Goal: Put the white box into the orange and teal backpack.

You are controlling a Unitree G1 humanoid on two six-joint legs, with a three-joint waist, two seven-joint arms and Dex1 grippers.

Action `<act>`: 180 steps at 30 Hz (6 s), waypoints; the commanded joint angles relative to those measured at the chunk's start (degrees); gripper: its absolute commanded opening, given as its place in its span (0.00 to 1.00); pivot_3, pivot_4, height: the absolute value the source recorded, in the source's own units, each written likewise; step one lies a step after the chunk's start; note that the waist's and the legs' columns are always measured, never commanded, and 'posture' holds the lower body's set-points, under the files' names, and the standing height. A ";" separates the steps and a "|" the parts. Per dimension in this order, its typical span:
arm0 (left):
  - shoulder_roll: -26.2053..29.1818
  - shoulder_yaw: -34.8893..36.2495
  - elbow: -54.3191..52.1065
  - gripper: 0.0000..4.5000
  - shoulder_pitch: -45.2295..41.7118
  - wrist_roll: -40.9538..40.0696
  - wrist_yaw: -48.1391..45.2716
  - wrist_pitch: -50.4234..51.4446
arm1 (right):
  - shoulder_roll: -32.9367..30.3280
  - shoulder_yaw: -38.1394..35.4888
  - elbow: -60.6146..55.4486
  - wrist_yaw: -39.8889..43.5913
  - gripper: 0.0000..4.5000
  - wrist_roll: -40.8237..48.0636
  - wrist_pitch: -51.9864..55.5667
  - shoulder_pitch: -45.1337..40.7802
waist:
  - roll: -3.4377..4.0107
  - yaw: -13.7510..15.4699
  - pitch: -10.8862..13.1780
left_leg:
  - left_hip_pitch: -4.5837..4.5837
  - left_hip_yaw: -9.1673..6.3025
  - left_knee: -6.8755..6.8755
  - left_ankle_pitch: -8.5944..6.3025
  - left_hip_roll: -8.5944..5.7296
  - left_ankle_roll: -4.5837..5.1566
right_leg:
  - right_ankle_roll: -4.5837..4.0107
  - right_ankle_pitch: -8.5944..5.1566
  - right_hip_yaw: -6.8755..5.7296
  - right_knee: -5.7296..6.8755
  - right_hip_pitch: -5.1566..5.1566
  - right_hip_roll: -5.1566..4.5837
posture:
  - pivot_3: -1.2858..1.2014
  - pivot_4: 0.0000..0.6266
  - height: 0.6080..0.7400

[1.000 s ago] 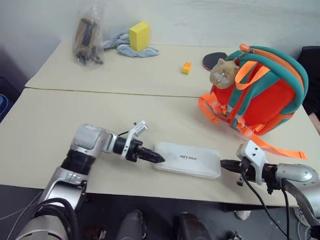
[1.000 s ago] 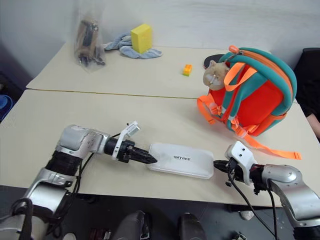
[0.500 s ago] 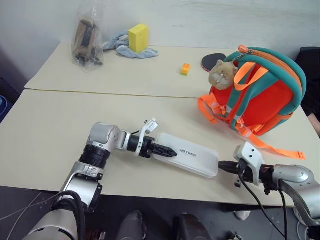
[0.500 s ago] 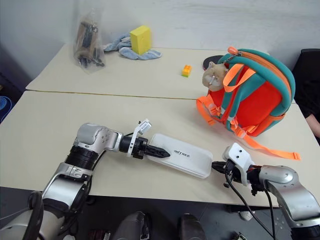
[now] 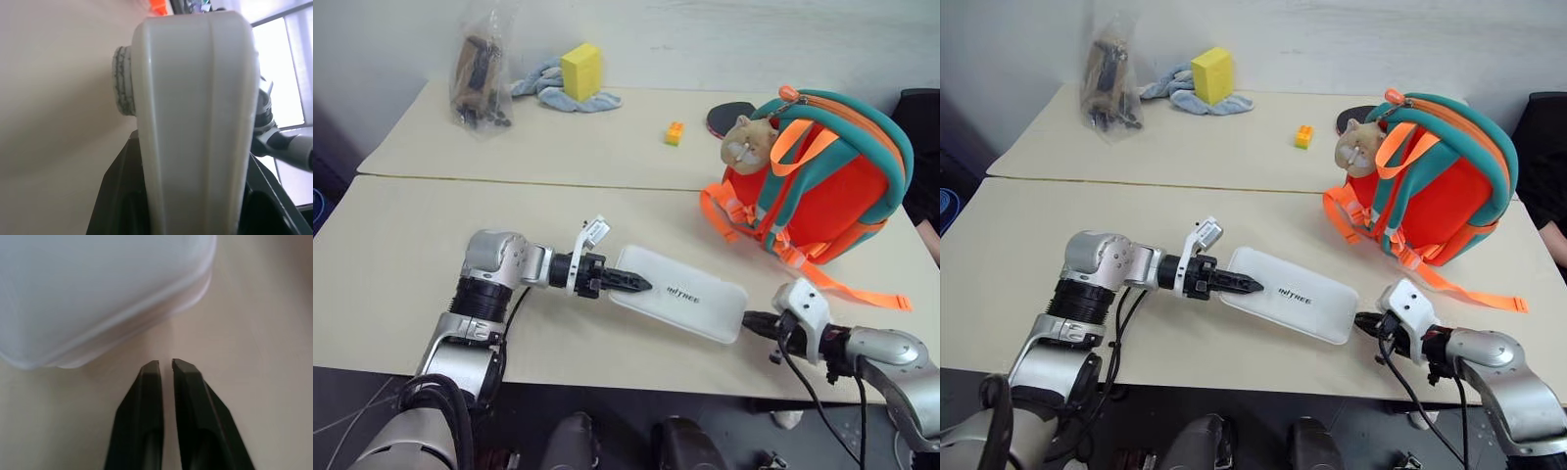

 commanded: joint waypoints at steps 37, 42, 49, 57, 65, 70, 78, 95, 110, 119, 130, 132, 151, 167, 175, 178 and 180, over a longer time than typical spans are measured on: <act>5.09 25.07 -5.35 0.30 -1.35 -3.85 18.80 -12.94 | 10.54 -3.58 12.12 -7.89 0.06 16.81 11.80 -39.27 | -0.05 -1.48 0.06 | -0.64 0.25 -0.11 0.15 0.04 -0.10 | -0.01 0.00 0.08 0.75 -1.06 -0.02 | 0.52 0.24 1.00; 6.59 24.36 -2.04 0.30 -3.70 -4.07 16.80 -15.76 | 4.44 -7.28 1.19 -2.40 0.00 30.50 20.82 -35.78 | -0.09 -1.32 0.09 | -0.64 0.23 -0.10 0.15 0.05 -0.10 | -0.01 0.00 0.04 0.70 -1.05 -0.02 | 0.52 0.24 1.00; 8.17 22.94 -1.66 0.30 -6.37 -7.35 7.59 -19.35 | -7.85 -16.59 -6.03 3.04 0.00 50.32 29.56 -28.37 | -0.25 -1.22 0.19 | -0.69 0.21 -0.15 0.12 0.04 -0.06 | -0.01 0.00 0.00 0.50 -0.98 -0.05 | 0.52 0.24 1.00; 8.84 22.69 -0.86 0.30 -9.15 -11.55 -3.13 -25.01 | -15.54 -25.24 -5.39 2.89 0.00 63.12 31.56 -20.43 | -0.33 -1.29 0.24 | -0.67 0.21 -0.10 0.13 0.05 -0.03 | -0.01 0.00 0.02 0.34 -0.96 -0.04 | 0.52 0.24 1.00; 10.41 12.07 2.14 0.30 -10.81 -4.67 -14.95 -36.32 | -20.09 -28.02 0.82 -1.85 0.00 71.54 32.57 -17.94 | -0.36 -1.25 0.25 | -0.67 0.21 -0.05 0.13 0.03 0.02 | -0.01 0.00 0.03 0.27 -0.89 -0.05 | 0.52 0.24 1.00; 8.51 5.24 5.69 0.30 -12.30 3.21 -17.78 -47.54 | -20.78 -29.04 -1.14 -0.49 0.00 70.22 32.92 -14.63 | -0.37 -0.95 0.26 | -0.69 0.20 -0.06 0.13 0.03 0.05 | -0.01 0.00 0.01 0.22 -0.89 -0.04 | 0.52 0.24 1.00; 6.67 -1.32 10.05 0.30 -15.23 10.72 -24.11 -58.93 | -20.58 -30.69 -2.97 0.43 0.00 69.67 31.68 -10.74 | -0.39 0.06 0.27 | -0.69 0.21 0.00 0.08 0.03 0.14 | 0.01 0.01 0.03 0.18 -0.83 -0.04 | 0.52 0.24 1.00; -19.65 -10.65 17.08 0.46 -21.15 26.29 -4.54 -69.95 | -15.37 -18.15 -5.82 -5.73 0.00 62.66 24.27 -16.59 | -0.42 0.05 0.29 | -0.91 0.20 0.01 0.05 0.03 0.22 | 0.03 0.02 0.06 0.12 -1.02 0.02 | 0.52 0.24 1.00; 1.62 1.25 -4.17 0.99 -16.95 5.43 -20.80 -45.65 | -15.01 -19.76 -6.28 -5.85 0.00 61.58 23.09 -12.39 | -0.41 -1.25 0.29 | -0.81 0.17 -0.01 0.15 0.06 0.11 | 0.02 0.02 0.05 0.56 -1.00 0.00 | 0.52 0.24 1.00; -2.35 -9.72 -17.81 0.99 -8.11 12.74 -9.56 -49.60 | -14.76 -18.60 -6.87 -5.81 0.00 59.82 22.27 -12.24 | -0.41 -0.45 0.29 | -0.53 -0.02 0.19 0.12 0.00 0.17 | 0.03 0.03 0.03 0.16 -0.42 -0.02 | 0.52 0.24 1.00; -10.26 -12.41 -12.81 0.99 -8.53 17.14 -2.11 -54.98 | -13.71 -20.50 -9.11 -6.62 0.00 61.79 22.57 -10.14 | -0.41 0.15 0.29 | -0.53 -0.02 0.05 0.10 0.02 0.19 | 0.05 0.04 0.02 -0.03 -0.40 0.06 | 0.52 0.24 1.00; -10.11 -12.06 -12.10 0.90 -8.55 17.27 -2.22 -55.60 | -13.78 -21.12 -9.31 -6.82 0.00 61.97 22.46 -9.46 | -0.41 0.15 0.29 | -0.53 -0.03 0.07 0.10 0.01 0.20 | 0.05 0.04 0.02 -0.03 -0.38 0.04 | 0.52 0.24 1.00; -0.21 -2.40 -0.73 0.17 -16.20 11.75 -8.16 -52.42 | -12.24 -26.06 -10.19 -7.93 0.00 61.52 20.56 -2.62 | -0.41 0.01 0.29 | -0.50 -0.03 0.02 0.11 0.01 0.19 | 0.05 0.04 0.00 -0.05 -0.37 0.05 | 0.52 0.24 1.00; 4.69 -16.26 12.03 0.17 -2.59 29.67 -11.88 -71.79 | -10.13 -25.68 -10.03 -7.10 0.00 58.37 17.52 -1.17 | -0.41 0.05 0.29 | -0.50 -0.02 -0.02 0.12 0.01 0.17 | 0.05 0.04 0.01 -0.04 -0.43 0.02 | 0.52 0.24 1.00; 1.87 -16.47 10.29 0.17 1.73 30.99 -9.91 -73.05 | -7.47 -25.72 -10.25 -7.20 0.00 50.08 13.54 -0.12 | -0.41 0.21 0.24 | -0.24 -0.05 0.04 0.05 0.00 0.28 | 0.05 0.04 -0.02 -0.06 -0.09 -0.02 | 0.52 0.24 1.00; 3.40 -14.15 7.15 0.38 1.73 27.80 -13.21 -67.63 | -7.47 -25.20 -8.56 -9.23 0.07 47.06 14.05 0.31 | -0.41 0.10 0.25 | -0.27 -0.05 0.02 0.05 -0.01 0.28 | 0.05 0.04 -0.02 -0.06 -0.13 -0.03 | 0.52 0.24 1.00; 5.35 -12.12 4.01 0.52 1.82 23.98 -17.11 -63.13 | -8.11 -26.60 -8.50 -6.71 0.21 44.23 13.83 2.81 | -0.41 0.09 0.25 | -0.34 -0.05 -0.02 0.08 0.00 0.23 | 0.05 0.04 -0.04 -0.05 -0.23 -0.01 | 0.52 0.24 1.00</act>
